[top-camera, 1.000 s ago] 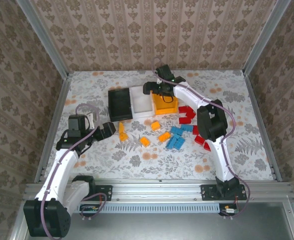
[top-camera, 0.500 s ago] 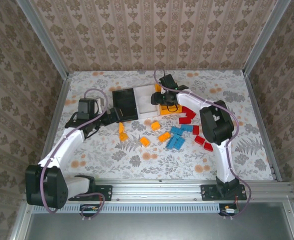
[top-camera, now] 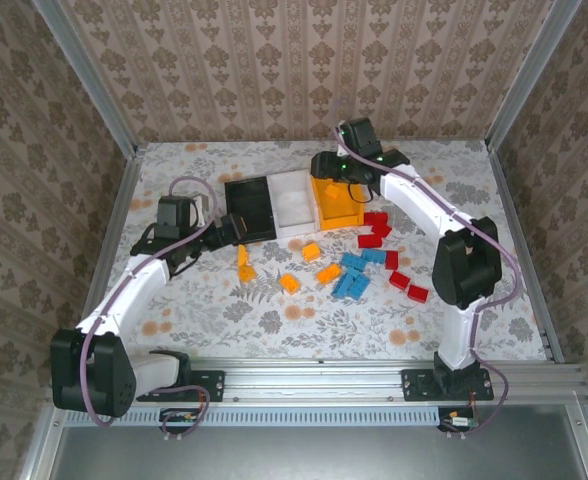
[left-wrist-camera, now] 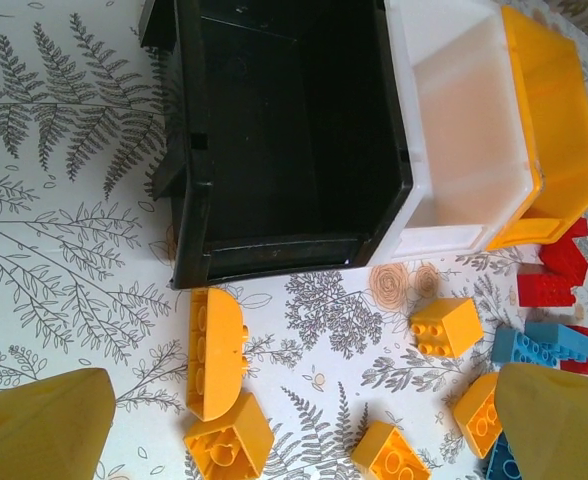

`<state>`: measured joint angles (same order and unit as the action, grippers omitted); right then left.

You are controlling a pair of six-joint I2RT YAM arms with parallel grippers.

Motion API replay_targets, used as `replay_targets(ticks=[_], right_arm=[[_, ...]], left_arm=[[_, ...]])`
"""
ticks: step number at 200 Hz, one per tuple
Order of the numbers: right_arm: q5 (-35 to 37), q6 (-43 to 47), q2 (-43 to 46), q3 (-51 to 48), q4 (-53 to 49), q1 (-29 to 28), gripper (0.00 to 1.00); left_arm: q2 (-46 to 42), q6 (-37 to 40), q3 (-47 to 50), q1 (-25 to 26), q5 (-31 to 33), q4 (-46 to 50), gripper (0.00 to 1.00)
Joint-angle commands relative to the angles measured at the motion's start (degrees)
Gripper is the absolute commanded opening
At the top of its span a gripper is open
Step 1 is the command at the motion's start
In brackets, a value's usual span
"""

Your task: Sort the legos into containers by color

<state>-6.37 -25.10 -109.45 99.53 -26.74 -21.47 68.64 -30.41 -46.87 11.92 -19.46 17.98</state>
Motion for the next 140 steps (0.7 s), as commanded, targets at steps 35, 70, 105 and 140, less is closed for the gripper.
replay_targets(ticks=[35,70,105,140], right_arm=[[-5.06,-0.83,15.98,-7.71,-12.09,7.84,0.67],[-9.77,0.99,23.92,-15.44,-18.71,12.34,0.68],[-7.44,2.50,32.20,-24.09,-23.03,13.30,0.72],[-4.92,2.16,35.92,-31.67,-24.62,15.90,0.74]], left_arm=[[-4.39,2.19,-1.28,0.47,-1.22,3.60,0.99],[-6.60,2.68,0.40,0.56,-2.06,5.14,0.99],[-9.24,2.91,2.24,0.56,-2.57,5.93,0.99],[-11.54,3.24,3.71,0.56,-3.61,6.88,0.99]])
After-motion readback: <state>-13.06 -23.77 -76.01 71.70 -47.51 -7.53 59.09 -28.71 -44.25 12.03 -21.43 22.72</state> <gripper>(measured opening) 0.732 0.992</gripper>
